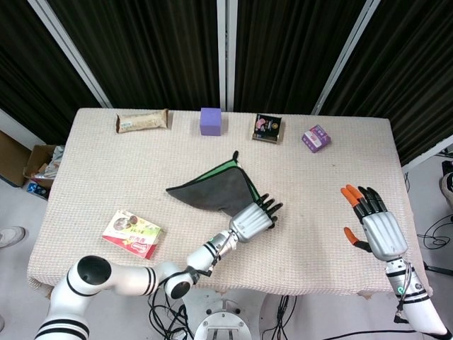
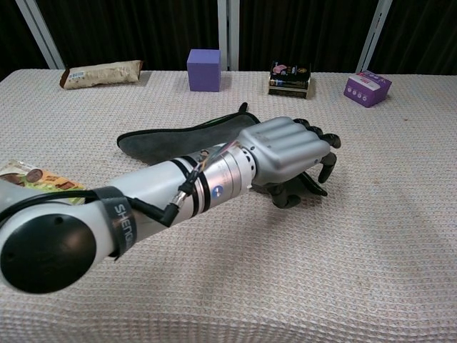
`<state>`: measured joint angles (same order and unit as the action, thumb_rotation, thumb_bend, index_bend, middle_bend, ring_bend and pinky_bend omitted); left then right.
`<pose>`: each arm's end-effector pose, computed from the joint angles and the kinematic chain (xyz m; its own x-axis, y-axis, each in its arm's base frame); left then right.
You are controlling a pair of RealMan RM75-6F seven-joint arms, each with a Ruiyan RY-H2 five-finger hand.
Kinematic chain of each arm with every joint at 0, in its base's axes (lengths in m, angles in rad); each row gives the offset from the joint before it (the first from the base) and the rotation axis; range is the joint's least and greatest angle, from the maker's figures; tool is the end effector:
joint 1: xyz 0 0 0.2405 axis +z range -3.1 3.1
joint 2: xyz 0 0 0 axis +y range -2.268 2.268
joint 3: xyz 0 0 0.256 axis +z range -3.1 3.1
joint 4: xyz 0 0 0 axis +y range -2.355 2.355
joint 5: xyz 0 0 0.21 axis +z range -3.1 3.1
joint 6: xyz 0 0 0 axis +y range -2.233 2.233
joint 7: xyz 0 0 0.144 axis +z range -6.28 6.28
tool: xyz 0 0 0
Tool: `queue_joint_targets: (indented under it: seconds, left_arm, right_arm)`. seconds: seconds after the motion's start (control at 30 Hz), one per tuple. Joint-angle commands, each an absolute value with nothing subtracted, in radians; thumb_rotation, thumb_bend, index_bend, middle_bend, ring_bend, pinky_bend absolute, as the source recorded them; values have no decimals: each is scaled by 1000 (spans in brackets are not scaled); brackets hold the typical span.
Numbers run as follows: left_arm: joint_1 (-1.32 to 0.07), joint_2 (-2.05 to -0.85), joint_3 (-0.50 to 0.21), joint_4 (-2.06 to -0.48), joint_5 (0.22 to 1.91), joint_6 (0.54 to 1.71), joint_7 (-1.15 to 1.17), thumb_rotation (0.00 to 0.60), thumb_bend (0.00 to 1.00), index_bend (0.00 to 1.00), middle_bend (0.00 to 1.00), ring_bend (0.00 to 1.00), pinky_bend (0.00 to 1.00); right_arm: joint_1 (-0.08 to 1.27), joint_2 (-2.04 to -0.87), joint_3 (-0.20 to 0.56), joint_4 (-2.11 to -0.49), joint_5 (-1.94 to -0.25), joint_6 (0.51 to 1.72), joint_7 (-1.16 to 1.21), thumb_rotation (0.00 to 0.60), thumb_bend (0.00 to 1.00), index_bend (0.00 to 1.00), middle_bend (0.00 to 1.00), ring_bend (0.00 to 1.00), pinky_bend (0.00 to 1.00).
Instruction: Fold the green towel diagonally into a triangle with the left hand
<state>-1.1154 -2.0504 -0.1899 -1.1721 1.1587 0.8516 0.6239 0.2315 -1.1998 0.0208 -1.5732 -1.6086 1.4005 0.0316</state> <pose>0.0195 0.2952 -0.1642 0.6571 0.0865 0.7488 0.5109 -0.7815 -0.3581 -0.2748 -0.2155 0.1155 0.3582 -0.0696 0.9311 -0.9101 -0.2486 0.3315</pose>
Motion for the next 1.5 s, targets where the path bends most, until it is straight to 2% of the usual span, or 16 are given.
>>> queue_joint_targets:
  seconds: [0.03,0.2,0.37,0.53,0.77,1.1,1.3,1.5]
  left_arm:
    - [-1131,-2093,-211,-1123,1129,833,638,600,333,348,54,86,95]
    - [-1147,-2146,-236,-1061,1120,819,620,600,354,404,55,86,95]
    - [-1154,-2181,-258,-1005,1122,817,588,600,429,493,68,86,95]
    - [-1148,-2186,-261,-988,1124,818,579,600,461,501,73,86,96]
    - [-1152,-2222,-285,-958,1179,849,474,600,565,636,157,89,96]
    - [-1200,-2259,-309,-933,1228,827,440,600,577,641,160,88,96]
    - [-1180,-2220,-308,-998,1252,844,408,600,578,634,158,88,96]
    - [-1100,-2075,-344,-1190,1225,860,289,600,580,634,157,88,96]
  right_arm:
    - [233,-1201,22,-1571,-1608,1398,33,600,268,79,63,0,0]
    - [237,-1206,23,-1565,-1606,1390,37,600,268,79,63,0,0]
    - [236,-1205,24,-1561,-1604,1391,43,600,268,79,63,0,0]
    - [234,-1205,23,-1555,-1602,1388,50,600,268,79,63,0,0]
    - [235,-1207,23,-1550,-1602,1387,55,600,268,79,63,0,0]
    - [235,-1205,24,-1545,-1598,1385,61,600,268,82,63,0,0]
    - [233,-1201,27,-1545,-1598,1391,66,600,268,84,63,0,0]
    - [239,-1205,29,-1548,-1605,1388,67,600,269,84,63,0,0]
